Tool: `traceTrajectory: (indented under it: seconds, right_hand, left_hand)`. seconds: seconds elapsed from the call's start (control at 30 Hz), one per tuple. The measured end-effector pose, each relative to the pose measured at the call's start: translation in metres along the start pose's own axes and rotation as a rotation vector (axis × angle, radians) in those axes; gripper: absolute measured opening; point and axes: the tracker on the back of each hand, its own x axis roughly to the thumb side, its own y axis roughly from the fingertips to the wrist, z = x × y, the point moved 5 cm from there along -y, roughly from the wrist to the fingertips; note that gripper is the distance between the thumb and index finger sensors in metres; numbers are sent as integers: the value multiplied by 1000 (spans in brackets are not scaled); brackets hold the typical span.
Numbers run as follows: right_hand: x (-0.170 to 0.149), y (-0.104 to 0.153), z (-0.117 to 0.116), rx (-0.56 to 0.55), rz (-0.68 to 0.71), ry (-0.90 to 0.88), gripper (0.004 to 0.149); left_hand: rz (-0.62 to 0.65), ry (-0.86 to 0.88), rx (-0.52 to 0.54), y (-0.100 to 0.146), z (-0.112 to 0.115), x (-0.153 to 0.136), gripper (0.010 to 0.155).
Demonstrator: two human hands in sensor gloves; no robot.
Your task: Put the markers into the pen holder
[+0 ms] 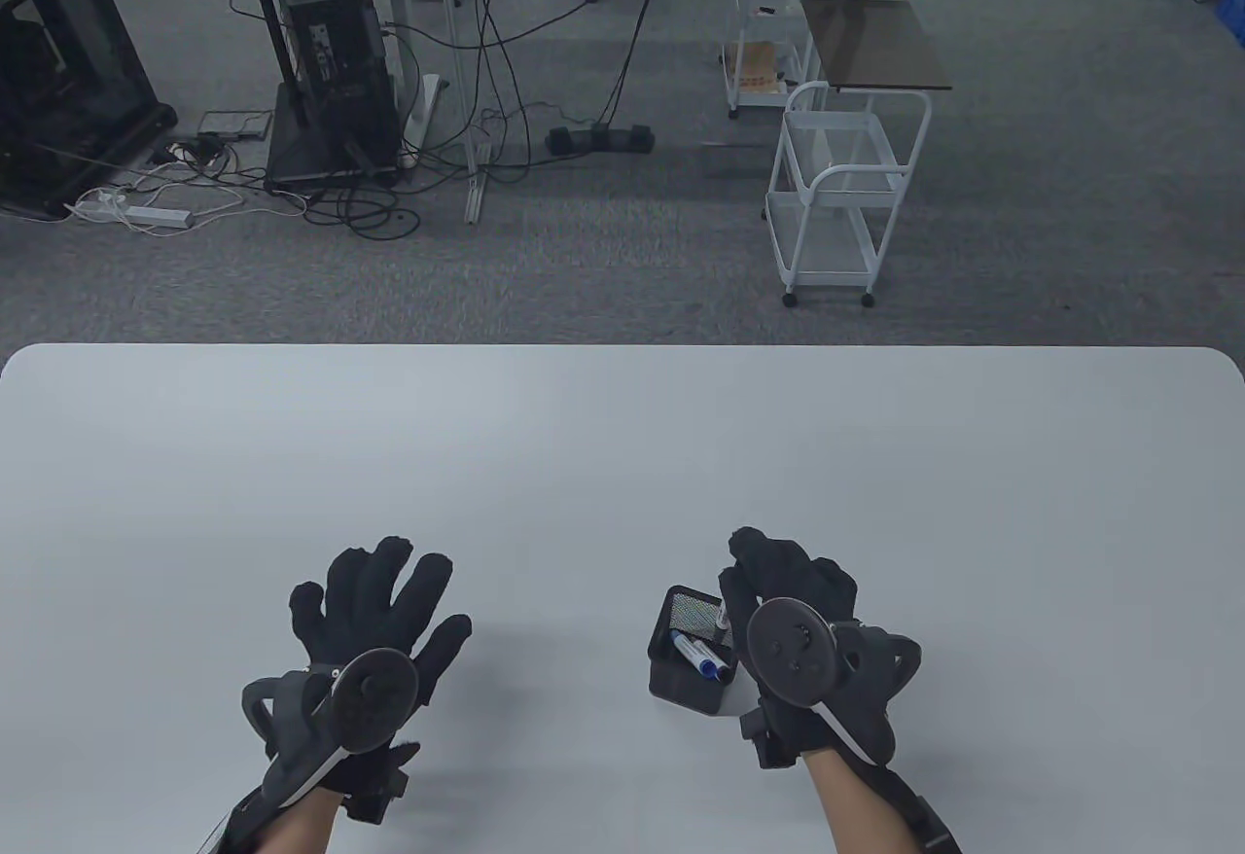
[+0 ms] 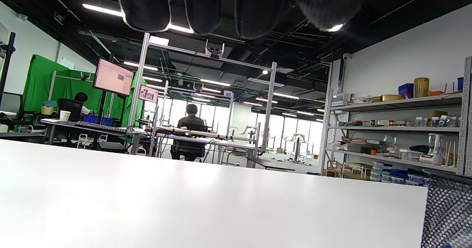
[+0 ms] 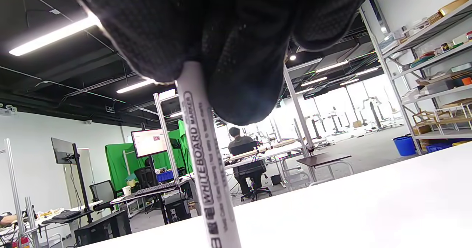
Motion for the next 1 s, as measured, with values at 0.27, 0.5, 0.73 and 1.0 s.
traceTrajectory:
  seconds: [0.27,0.5,0.73,1.0]
  right_hand:
    - [-4,1,-8,16,-10,8,44]
    - [-9,-1,-18,31,-27,17,44]
    - [-16,-3,-29,55,-54,21,44]
    - [-20,-5,-42,94,-65,27,43]
  left_hand:
    - [2,-3,-6,0,1,1,62]
    - [1,-6,-12,0,2,1,62]
    - [2,-11,-18,-1,3,2,62]
    - [2,-17,-25,-1,4,3,62]
